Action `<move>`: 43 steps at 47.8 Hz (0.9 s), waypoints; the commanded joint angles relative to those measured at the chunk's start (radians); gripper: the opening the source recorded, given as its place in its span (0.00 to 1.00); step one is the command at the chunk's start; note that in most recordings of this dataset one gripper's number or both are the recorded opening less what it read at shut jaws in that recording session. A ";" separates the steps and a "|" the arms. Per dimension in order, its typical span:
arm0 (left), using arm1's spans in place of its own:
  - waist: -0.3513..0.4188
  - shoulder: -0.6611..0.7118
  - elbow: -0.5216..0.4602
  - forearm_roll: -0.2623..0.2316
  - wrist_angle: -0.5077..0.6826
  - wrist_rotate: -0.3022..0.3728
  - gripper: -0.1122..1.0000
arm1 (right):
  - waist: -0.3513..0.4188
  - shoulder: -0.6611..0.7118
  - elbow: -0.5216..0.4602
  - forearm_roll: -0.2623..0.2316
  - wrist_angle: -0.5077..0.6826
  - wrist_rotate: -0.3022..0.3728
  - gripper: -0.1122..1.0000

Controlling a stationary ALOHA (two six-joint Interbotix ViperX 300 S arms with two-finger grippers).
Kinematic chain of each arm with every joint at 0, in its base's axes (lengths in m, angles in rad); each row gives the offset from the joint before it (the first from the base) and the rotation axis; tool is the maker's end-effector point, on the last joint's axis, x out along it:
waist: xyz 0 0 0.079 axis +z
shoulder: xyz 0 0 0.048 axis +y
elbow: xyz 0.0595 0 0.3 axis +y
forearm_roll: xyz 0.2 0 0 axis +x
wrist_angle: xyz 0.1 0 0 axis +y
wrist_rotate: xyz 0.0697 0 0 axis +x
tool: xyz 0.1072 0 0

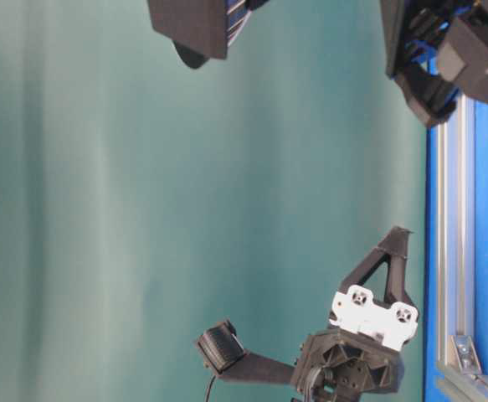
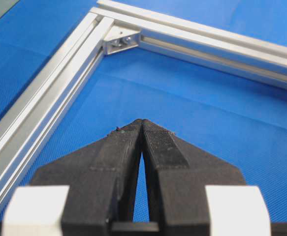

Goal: Insert the wire through the string loop located on the left side.
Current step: 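Lift the cable and move the right gripper left toward the frame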

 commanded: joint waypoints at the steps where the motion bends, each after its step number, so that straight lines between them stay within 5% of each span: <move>1: -0.003 -0.032 -0.008 0.003 -0.005 -0.002 0.10 | 0.003 -0.032 -0.009 0.000 -0.006 0.000 0.10; 43: -0.014 -0.032 -0.008 0.003 -0.005 -0.002 0.10 | 0.003 -0.032 -0.008 0.000 -0.006 0.000 0.10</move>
